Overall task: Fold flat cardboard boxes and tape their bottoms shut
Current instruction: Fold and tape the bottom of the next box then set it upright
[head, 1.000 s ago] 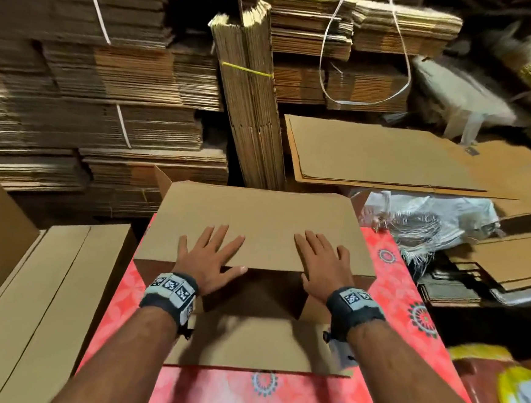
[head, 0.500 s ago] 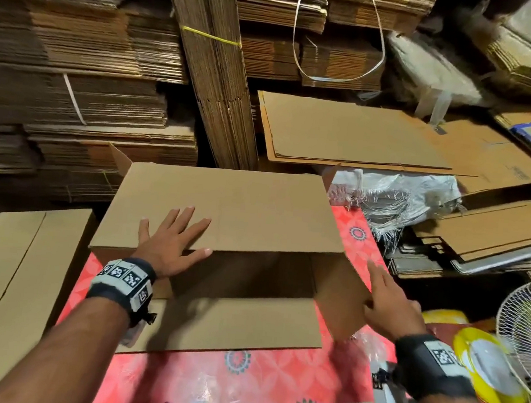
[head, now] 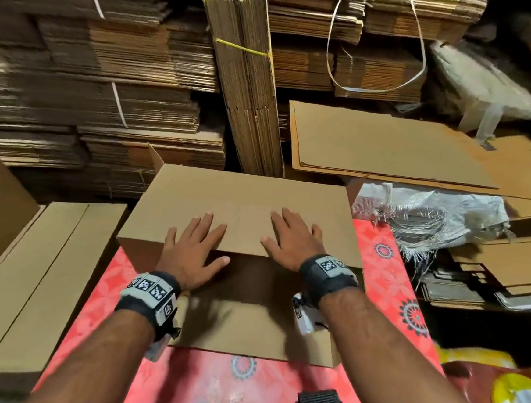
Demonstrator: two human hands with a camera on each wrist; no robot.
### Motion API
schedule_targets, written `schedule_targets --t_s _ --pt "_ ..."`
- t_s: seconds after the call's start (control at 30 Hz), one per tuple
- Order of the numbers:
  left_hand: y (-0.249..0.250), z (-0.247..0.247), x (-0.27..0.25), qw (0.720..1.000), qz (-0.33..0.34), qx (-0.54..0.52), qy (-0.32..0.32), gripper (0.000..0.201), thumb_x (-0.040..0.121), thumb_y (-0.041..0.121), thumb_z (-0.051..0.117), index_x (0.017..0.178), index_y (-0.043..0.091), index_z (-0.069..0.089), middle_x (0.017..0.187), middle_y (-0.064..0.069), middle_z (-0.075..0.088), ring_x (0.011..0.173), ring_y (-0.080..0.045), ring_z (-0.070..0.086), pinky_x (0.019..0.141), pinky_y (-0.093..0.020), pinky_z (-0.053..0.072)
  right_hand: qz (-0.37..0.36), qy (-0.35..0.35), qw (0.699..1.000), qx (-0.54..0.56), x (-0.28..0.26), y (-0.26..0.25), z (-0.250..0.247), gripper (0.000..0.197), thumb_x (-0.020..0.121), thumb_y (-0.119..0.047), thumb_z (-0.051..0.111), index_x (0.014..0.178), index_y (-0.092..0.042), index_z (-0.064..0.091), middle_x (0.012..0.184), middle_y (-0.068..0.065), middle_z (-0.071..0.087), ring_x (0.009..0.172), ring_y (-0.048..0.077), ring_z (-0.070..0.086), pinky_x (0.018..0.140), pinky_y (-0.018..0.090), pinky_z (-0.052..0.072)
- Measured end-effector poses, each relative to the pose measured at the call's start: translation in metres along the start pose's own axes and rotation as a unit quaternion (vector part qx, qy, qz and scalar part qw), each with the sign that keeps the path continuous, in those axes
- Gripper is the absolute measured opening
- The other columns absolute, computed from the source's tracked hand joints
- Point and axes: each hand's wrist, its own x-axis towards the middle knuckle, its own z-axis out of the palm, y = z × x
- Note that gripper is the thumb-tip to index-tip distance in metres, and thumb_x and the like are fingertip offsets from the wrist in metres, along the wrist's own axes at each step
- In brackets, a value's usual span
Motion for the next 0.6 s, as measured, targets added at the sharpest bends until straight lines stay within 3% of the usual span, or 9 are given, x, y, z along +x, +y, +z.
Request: schedule_targets --t_s 0.07,0.17,0.3,0.4,0.47,0.53,0.6 --pt "0.005 0.013 -0.017 0.998 -0.039 0.0 0.042 0.089 0.085 0.078 0.023 0.161 0.035 0.005 0.169 0.003 -0.017 0.157 -0.019 -0.004 0.123 -0.057 0.005 -0.003 -0.005 1.0 0.004 0.002 0.002 0.011 0.067 0.104 -0.057 0.031 0.163 -0.029 0.014 0.172 0.0 0.005 0.157 0.023 0.007 0.123 0.059 0.005" --pt "0.007 0.031 -0.03 0.981 -0.152 -0.04 0.112 0.089 0.091 0.066 0.049 0.161 0.024 0.014 0.17 -0.003 -0.008 0.157 -0.021 -0.002 0.123 -0.057 0.008 -0.007 0.014 1.0 0.007 0.001 0.011 0.025 0.067 0.104 -0.058 0.026 0.163 -0.03 0.012 0.172 -0.001 0.003 0.157 0.022 0.004 0.123 0.06 0.003" --pt "-0.005 0.035 -0.031 0.958 -0.244 -0.057 0.14 0.089 0.085 0.067 0.061 0.155 0.023 0.026 0.168 -0.01 0.009 0.156 -0.027 0.005 0.119 -0.063 0.014 -0.01 0.02 1.0 -0.008 0.0 0.015 0.028 0.067 0.103 -0.059 0.025 0.163 -0.031 0.01 0.172 -0.001 0.003 0.158 0.022 0.004 0.123 0.06 0.003" --pt "-0.009 0.025 -0.022 0.953 -0.256 -0.034 0.156 0.081 0.078 0.066 0.071 0.141 0.022 0.044 0.156 -0.015 0.032 0.145 -0.034 0.026 0.109 -0.068 0.029 -0.018 0.007 1.0 -0.006 -0.006 0.018 0.024 0.069 0.103 -0.058 0.027 0.163 -0.03 0.009 0.172 0.0 0.0 0.158 0.023 0.001 0.123 0.059 0.001" --pt "-0.009 0.015 -0.017 0.956 -0.252 -0.003 0.15 0.064 0.073 0.054 0.079 0.122 0.02 0.054 0.134 -0.015 0.046 0.126 -0.036 0.04 0.096 -0.064 0.04 -0.021 0.005 1.0 0.001 -0.006 0.022 0.023 0.069 0.103 -0.059 0.028 0.163 -0.03 0.009 0.172 0.0 0.0 0.158 0.024 0.0 0.123 0.058 -0.001" --pt "-0.014 0.007 -0.016 0.956 -0.255 0.024 0.141 0.055 0.067 0.042 0.084 0.107 0.02 0.054 0.113 -0.012 0.048 0.107 -0.036 0.046 0.086 -0.056 0.043 -0.019 -0.002 1.0 0.005 -0.006 0.025 0.024 0.07 0.102 -0.06 0.029 0.163 -0.031 0.008 0.172 -0.001 -0.001 0.158 0.024 -0.001 0.123 0.058 -0.003" --pt "-0.014 -0.002 -0.018 0.959 -0.249 0.026 0.135 0.059 0.064 0.039 0.085 0.11 0.023 0.052 0.113 -0.009 0.045 0.107 -0.034 0.047 0.084 -0.053 0.045 -0.022 -0.013 1.0 0.006 -0.004 0.029 0.026 0.071 0.101 -0.061 0.029 0.163 -0.032 0.007 0.172 -0.002 -0.003 0.158 0.023 -0.003 0.123 0.058 -0.005"
